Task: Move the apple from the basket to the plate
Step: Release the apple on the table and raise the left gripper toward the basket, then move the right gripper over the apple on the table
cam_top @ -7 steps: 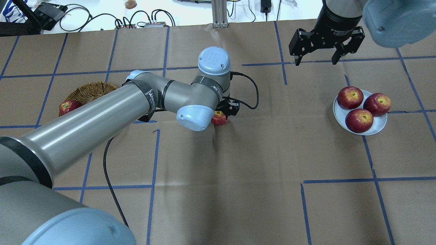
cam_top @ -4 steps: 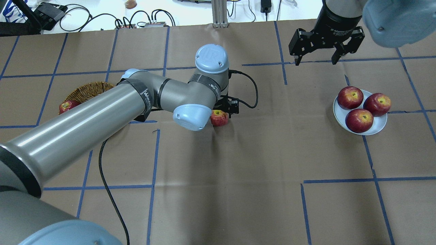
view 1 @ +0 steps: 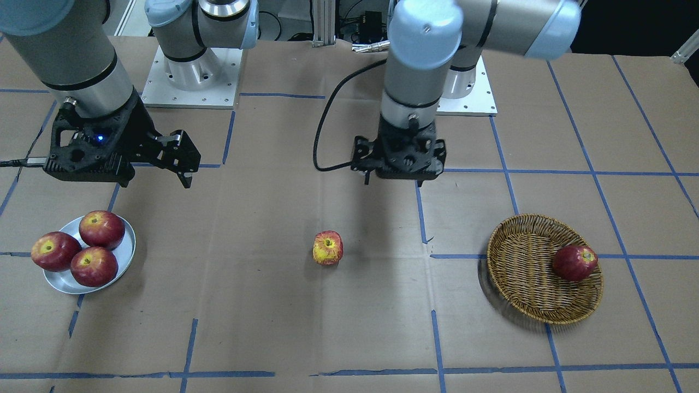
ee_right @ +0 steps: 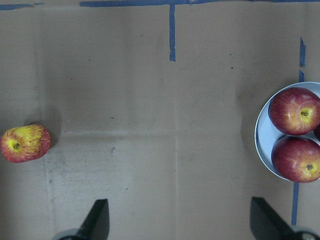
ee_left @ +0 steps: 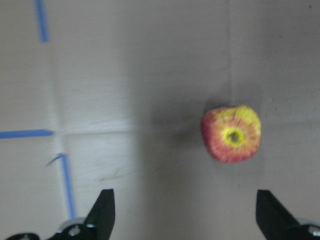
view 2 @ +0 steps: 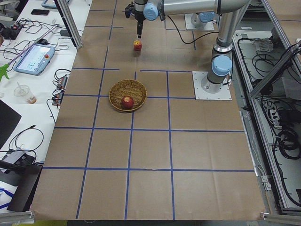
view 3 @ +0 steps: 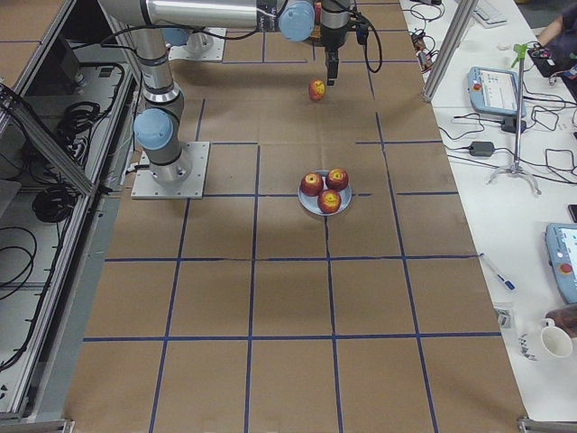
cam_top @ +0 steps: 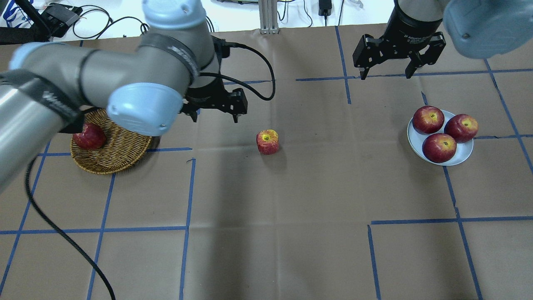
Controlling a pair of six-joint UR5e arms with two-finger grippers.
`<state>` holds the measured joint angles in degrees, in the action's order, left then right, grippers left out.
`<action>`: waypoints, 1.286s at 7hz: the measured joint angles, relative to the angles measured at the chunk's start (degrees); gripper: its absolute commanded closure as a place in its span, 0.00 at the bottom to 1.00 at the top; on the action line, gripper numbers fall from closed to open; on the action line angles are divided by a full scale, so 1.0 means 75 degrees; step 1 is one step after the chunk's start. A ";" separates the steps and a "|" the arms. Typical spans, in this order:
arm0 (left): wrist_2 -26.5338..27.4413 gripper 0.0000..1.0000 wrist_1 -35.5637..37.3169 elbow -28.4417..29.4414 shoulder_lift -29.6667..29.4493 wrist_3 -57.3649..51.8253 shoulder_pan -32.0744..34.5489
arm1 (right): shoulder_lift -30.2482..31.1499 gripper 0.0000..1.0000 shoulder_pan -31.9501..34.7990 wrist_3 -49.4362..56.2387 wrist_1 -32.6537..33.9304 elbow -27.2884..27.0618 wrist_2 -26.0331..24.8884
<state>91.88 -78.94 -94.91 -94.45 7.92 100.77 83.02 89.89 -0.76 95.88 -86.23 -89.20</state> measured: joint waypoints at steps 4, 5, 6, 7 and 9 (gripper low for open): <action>0.0012 0.00 -0.1894 -0.0082 0.1758 -0.1344 -0.1260 | -0.0487 0.00 0.0782 -0.0732 0.0692 0.0035 -0.0026; 0.0019 0.00 -0.1964 -0.0071 0.1900 -0.1526 -0.1310 | -0.0694 0.00 0.1147 -0.1116 0.0968 0.0065 -0.0031; 0.0017 0.00 -0.1990 -0.0039 0.1993 -0.1617 -0.1325 | -0.1005 0.00 0.1575 -0.1619 0.1227 0.0152 -0.0050; 0.0009 0.00 -0.1987 -0.0019 0.2078 -0.1650 -0.1332 | -0.1405 0.00 0.2031 -0.2144 0.1516 0.0255 -0.0160; -0.0017 0.00 -0.1918 -0.0113 0.2106 -0.1664 -0.1346 | -0.2307 0.00 0.2724 -0.2899 0.2367 0.0320 -0.0460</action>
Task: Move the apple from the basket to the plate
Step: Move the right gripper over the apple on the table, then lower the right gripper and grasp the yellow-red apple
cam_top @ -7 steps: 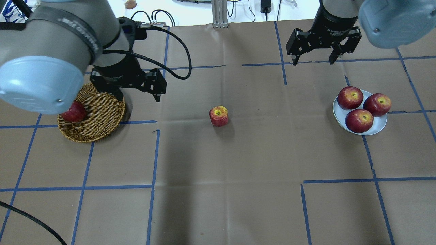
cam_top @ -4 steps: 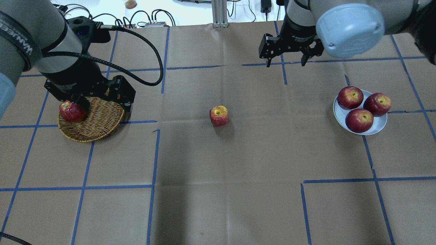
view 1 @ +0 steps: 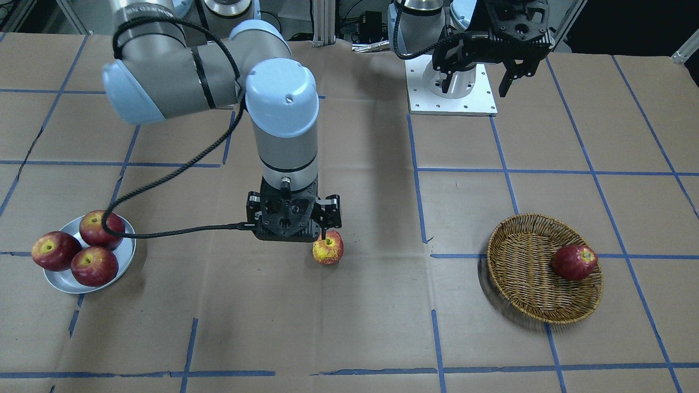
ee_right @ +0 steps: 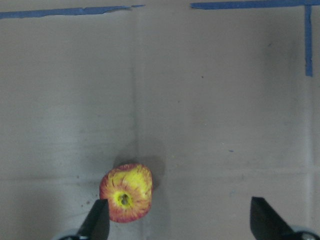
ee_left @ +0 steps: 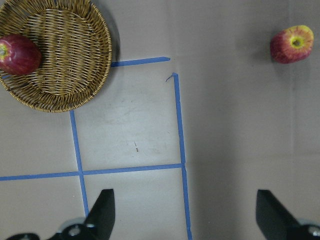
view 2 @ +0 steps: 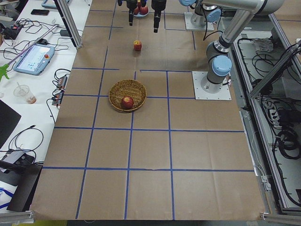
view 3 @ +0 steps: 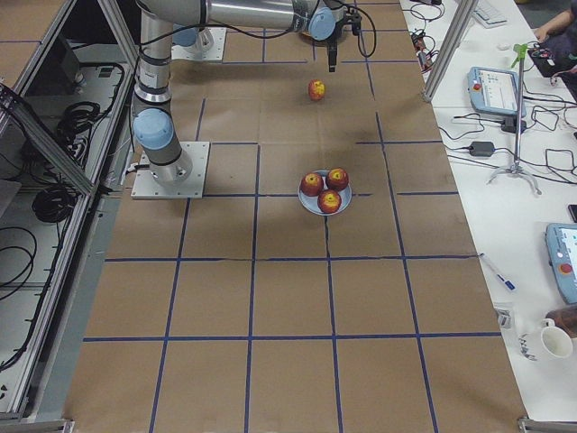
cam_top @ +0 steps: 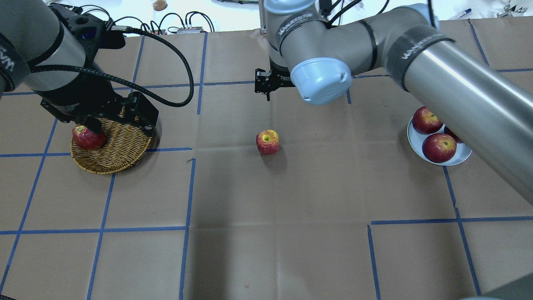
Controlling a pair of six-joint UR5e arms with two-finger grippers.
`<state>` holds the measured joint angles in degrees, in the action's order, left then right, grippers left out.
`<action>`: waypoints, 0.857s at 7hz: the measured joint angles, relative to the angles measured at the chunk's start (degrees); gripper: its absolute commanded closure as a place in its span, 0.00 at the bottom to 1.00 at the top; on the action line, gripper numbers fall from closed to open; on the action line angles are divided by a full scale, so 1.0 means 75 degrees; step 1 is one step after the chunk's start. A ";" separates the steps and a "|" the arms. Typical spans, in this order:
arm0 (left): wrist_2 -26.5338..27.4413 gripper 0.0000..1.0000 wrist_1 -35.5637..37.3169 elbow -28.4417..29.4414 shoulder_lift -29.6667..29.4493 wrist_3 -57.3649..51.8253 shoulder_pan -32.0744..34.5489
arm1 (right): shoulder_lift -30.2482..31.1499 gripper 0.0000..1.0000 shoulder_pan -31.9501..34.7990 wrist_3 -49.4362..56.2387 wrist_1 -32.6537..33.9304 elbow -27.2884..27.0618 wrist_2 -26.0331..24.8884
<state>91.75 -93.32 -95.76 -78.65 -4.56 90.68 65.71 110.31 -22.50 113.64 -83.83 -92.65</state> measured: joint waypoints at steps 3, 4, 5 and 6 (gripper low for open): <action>0.0020 0.00 0.0035 -0.0059 -0.0010 0.0012 0.0002 | -0.0986 0.00 0.0470 -0.0399 0.0962 -0.0062 -0.0063; 0.0020 0.00 0.0043 -0.0053 -0.0082 0.0026 0.0003 | -0.1128 0.00 0.0534 -0.0414 0.1092 -0.0152 -0.0070; 0.0021 0.00 0.0048 -0.0058 -0.0151 0.0044 0.0003 | -0.1178 0.00 0.0557 -0.0396 0.1162 -0.0354 -0.0065; 0.0035 0.00 0.0047 -0.0067 -0.0202 0.0047 0.0003 | -0.1182 0.00 0.0559 -0.0370 0.1230 -0.0591 -0.0051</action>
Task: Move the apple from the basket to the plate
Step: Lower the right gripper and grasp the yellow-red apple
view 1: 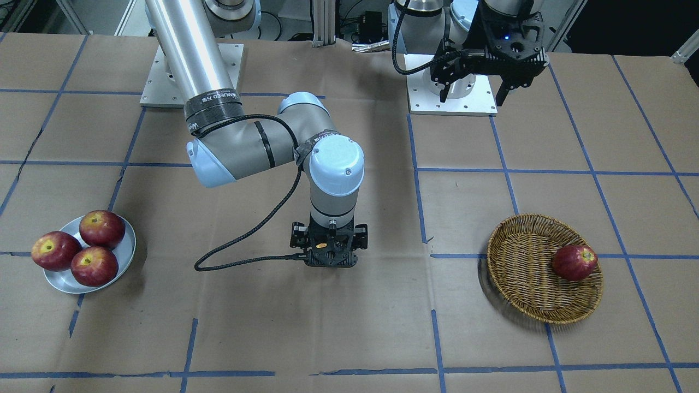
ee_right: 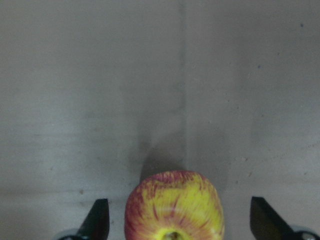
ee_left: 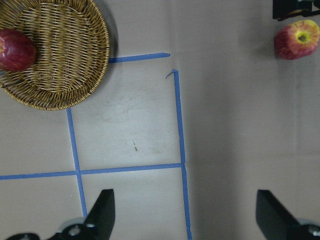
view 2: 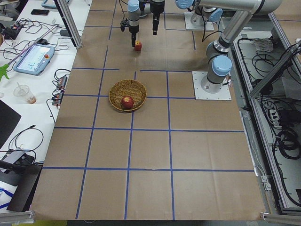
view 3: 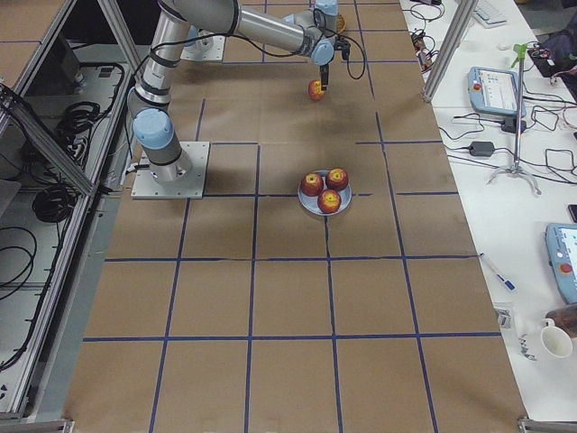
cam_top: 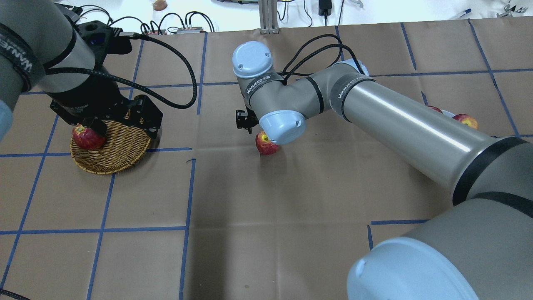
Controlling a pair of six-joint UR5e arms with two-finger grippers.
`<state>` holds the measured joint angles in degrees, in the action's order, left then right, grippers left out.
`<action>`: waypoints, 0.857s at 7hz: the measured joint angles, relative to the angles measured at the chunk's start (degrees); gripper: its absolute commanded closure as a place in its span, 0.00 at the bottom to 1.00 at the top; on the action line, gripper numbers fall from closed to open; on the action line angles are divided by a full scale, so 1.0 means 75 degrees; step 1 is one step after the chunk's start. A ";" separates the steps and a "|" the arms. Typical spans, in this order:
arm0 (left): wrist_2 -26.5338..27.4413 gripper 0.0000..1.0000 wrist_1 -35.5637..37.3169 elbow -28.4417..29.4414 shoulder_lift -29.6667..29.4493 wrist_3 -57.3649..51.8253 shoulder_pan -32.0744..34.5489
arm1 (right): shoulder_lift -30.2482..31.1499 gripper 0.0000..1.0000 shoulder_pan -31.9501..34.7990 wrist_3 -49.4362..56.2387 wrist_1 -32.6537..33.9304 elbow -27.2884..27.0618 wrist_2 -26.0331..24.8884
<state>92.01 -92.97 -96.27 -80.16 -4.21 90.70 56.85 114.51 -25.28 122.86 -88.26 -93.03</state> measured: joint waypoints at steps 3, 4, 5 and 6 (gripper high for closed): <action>0.0202 0.00 -0.0010 0.0114 -0.0176 -0.0015 0.0000 | -0.0033 0.38 0.0029 -0.0013 0.0080 -0.0284 0.0071; 0.0299 0.00 -0.0013 0.0154 -0.0206 -0.0018 0.0000 | -0.0039 0.46 0.0041 -0.0016 0.0075 -0.0297 0.0096; 0.0335 0.00 -0.0014 0.0171 -0.0186 -0.0025 0.0000 | -0.0042 0.46 0.0045 -0.0014 0.0073 -0.0294 0.0103; 0.0350 0.00 -0.0014 0.0175 -0.0175 -0.0032 0.0000 | -0.0022 0.46 0.0039 0.0000 0.0074 -0.0266 0.0102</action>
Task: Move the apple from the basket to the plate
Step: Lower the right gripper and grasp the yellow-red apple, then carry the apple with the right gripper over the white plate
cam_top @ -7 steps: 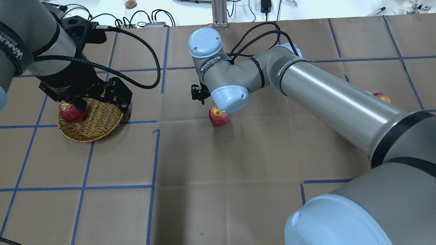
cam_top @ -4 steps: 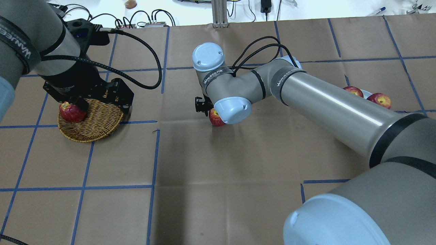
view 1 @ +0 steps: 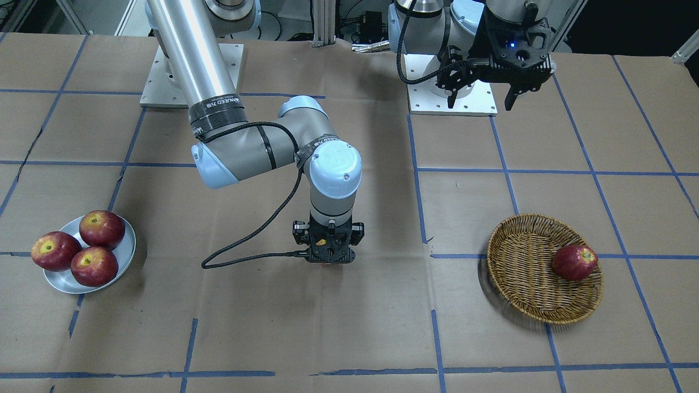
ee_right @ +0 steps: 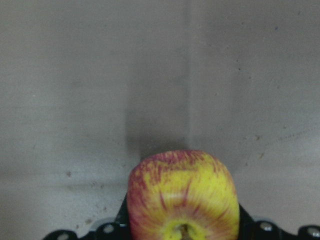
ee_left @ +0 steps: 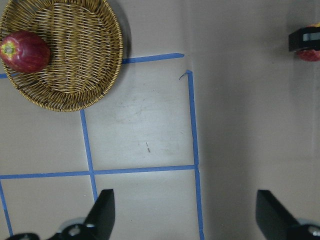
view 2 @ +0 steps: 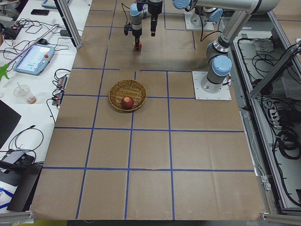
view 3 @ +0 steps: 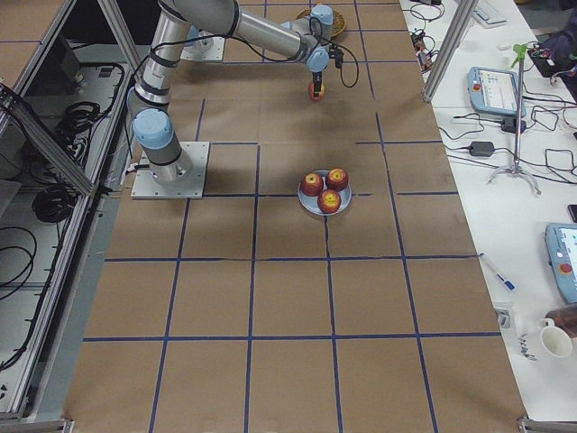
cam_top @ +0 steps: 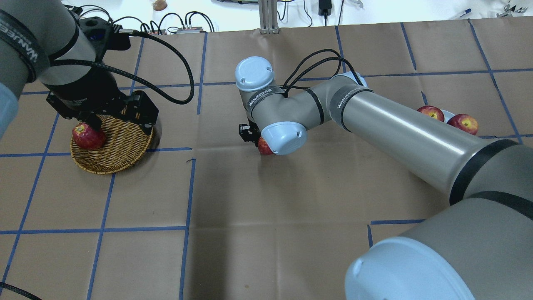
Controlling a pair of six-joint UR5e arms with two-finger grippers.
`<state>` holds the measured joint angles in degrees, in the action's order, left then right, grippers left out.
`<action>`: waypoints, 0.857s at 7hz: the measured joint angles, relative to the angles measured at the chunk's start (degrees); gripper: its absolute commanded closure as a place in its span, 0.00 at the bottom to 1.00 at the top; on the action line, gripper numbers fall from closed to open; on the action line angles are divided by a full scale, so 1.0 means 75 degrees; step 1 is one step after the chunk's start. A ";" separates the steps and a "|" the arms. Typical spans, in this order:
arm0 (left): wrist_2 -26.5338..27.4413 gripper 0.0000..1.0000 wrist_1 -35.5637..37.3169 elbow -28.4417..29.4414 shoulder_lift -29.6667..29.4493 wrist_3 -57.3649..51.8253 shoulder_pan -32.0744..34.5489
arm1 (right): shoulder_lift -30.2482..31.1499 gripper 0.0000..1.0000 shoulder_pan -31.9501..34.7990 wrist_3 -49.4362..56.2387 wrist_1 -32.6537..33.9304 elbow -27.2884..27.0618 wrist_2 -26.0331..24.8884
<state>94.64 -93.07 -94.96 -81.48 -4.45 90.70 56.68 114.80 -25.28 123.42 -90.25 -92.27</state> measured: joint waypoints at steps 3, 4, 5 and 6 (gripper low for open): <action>0.0009 0.00 0.0000 0.0010 -0.0006 0.0006 0.0000 | 0.0758 0.44 -0.0471 0.0461 -0.0296 0.0152 -0.0039; 0.0005 0.00 0.0000 0.0008 -0.0006 0.0010 0.0000 | 0.1122 0.44 -0.0966 0.0929 -0.0633 0.0156 -0.0045; 0.0006 0.00 0.0000 0.0006 0.0004 0.0015 0.0000 | 0.1465 0.44 -0.1651 0.1682 -0.0995 0.0151 -0.0051; 0.0010 0.00 0.0000 0.0005 0.0015 0.0017 0.0000 | 0.1763 0.44 -0.2405 0.2588 -0.1322 0.0141 -0.0058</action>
<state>94.72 -93.08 -94.92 -81.36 -4.32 90.70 69.91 96.77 -5.87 113.50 -89.20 -92.70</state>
